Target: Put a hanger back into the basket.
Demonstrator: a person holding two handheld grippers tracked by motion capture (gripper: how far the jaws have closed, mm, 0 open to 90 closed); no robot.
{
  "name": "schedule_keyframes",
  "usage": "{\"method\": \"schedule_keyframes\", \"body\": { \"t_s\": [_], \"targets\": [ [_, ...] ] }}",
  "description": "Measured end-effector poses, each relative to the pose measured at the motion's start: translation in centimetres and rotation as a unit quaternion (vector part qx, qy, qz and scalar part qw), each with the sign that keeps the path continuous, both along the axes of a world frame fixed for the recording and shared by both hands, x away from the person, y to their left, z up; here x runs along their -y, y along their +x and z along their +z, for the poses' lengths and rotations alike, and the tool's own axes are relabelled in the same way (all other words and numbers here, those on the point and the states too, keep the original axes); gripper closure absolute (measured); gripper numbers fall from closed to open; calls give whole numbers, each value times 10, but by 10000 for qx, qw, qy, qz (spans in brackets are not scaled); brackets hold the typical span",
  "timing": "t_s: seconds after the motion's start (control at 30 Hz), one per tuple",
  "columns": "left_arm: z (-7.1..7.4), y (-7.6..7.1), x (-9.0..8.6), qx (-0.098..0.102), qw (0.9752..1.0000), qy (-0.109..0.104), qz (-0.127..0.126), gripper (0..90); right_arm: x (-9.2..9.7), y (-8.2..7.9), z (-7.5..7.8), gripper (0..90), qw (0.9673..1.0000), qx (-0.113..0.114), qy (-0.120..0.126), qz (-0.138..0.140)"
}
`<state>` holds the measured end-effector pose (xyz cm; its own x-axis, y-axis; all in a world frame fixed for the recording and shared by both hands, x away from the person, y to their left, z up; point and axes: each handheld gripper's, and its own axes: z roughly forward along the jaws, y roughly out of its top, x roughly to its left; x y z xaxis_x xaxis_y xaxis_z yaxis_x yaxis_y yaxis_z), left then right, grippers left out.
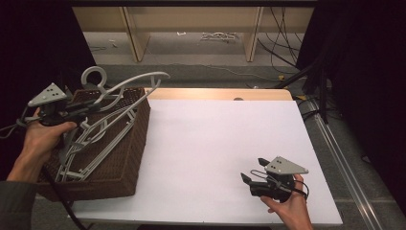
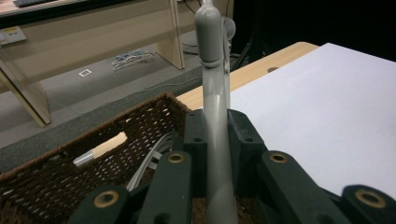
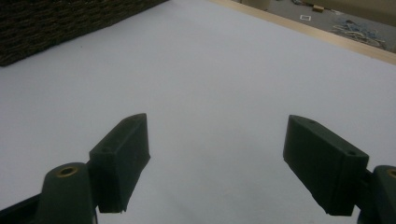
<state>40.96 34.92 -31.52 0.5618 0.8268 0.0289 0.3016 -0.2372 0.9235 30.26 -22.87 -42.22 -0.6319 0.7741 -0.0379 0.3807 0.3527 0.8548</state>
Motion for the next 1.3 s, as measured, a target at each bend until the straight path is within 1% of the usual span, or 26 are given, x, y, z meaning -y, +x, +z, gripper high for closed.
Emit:
{"method": "schedule_keyframes", "body": {
  "t_s": [0.07,0.1,0.13,0.27,0.3,0.5,0.63,0.67,0.77,0.87,0.97,1.03,1.07,1.13,1.17,1.2,1.27,1.3],
  "targets": [
    [-2,0,-3,-7,10000,-12,46,792,0,0,0,237,10000,-25,1,4],
    [-5,-1,-10,-21,9999,-34,130,792,-1,0,0,237,10000,-48,6,18],
    [-7,-1,-13,-27,9999,-51,159,792,0,0,0,237,10000,3,-8,12],
    [-14,-5,-24,-58,9996,-94,265,792,-1,-1,-1,237,10000,-41,11,13],
    [-15,-6,-26,-68,9995,-121,286,792,0,-1,-1,237,10000,-4,-7,7],
    [-23,-11,-41,-74,9989,-230,408,792,-1,-1,-2,237,10000,-25,-3,0],
    [-29,-14,-50,-132,9985,-223,489,792,-1,-1,-3,237,10000,-31,-32,2],
    [-31,-15,-52,-141,9984,-251,487,792,-1,-1,-3,237,10000,-34,-34,3],
    [-35,-16,-58,-233,9980,-240,544,792,-1,0,-3,237,10000,-40,-30,-2],
    [-39,-17,-63,-340,9976,-119,592,792,-1,0,-3,237,10000,-44,-24,0],
    [-42,-18,-66,-366,9973,-155,615,792,-1,0,-4,237,10000,-71,-41,17],
    [-45,-20,-69,-418,9969,-179,638,792,-1,0,-4,237,9999,-116,-41,20],
    [-45,-20,-70,-441,9968,-165,640,792,-1,0,-4,237,9999,-83,-54,22],
    [-46,-20,-70,-468,9966,-162,652,792,-1,0,-4,237,9999,-89,-55,22],
    [-48,-20,-72,-546,9957,-150,732,791,-1,0,-4,237,9999,-88,-53,20],
    [-48,-20,-72,-568,9955,-139,751,791,-1,0,-4,237,9999,-88,-55,17],
    [-50,-19,-72,-604,9952,-138,755,791,-1,0,-4,237,9999,-124,-44,17],
    [-53,-18,-71,-695,9948,-141,738,791,-1,0,-4,237,9999,-83,-56,11]
  ]
}}
